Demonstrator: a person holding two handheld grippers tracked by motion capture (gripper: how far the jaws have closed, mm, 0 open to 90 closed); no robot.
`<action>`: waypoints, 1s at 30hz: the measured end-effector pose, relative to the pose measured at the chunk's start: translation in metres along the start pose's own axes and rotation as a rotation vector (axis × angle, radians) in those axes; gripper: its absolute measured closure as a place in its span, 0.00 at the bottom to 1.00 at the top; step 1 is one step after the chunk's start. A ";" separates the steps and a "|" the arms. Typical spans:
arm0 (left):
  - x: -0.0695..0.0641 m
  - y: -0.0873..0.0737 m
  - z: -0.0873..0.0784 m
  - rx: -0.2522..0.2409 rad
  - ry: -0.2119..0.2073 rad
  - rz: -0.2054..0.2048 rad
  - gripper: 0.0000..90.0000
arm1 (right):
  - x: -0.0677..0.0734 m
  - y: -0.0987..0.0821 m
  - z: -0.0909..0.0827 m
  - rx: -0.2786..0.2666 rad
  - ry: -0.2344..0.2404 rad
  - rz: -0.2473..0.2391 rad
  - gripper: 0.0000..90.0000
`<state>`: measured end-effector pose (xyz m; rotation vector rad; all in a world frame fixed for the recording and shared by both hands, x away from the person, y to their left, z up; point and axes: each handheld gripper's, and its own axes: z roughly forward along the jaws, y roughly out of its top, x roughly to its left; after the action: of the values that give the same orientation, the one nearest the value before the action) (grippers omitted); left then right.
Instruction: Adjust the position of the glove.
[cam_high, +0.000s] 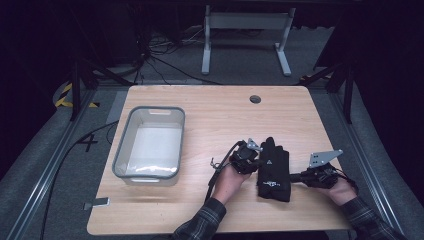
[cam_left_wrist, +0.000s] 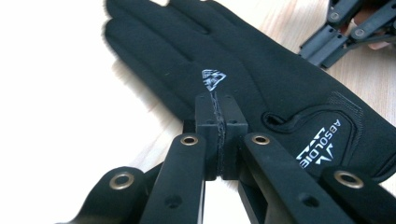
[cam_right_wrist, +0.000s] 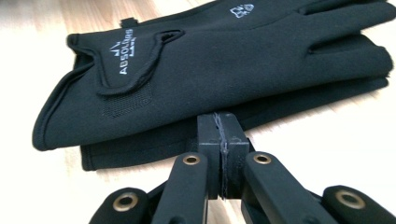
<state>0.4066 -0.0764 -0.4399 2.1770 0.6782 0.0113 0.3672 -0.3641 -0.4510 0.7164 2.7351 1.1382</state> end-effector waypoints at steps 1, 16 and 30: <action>0.003 -0.001 -0.004 0.002 0.007 -0.004 0.99 | 0.001 0.000 0.001 -0.002 0.006 0.000 1.00; 0.010 -0.024 -0.047 0.003 0.068 -0.034 1.00 | 0.019 0.024 0.025 -0.010 0.067 -0.075 1.00; 0.009 -0.031 -0.058 -0.011 0.076 -0.049 1.00 | 0.033 0.055 0.060 0.017 0.098 -0.153 1.00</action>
<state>0.3863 -0.0146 -0.4261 2.1580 0.7727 0.0725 0.3747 -0.2769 -0.4532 0.4552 2.8253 1.1471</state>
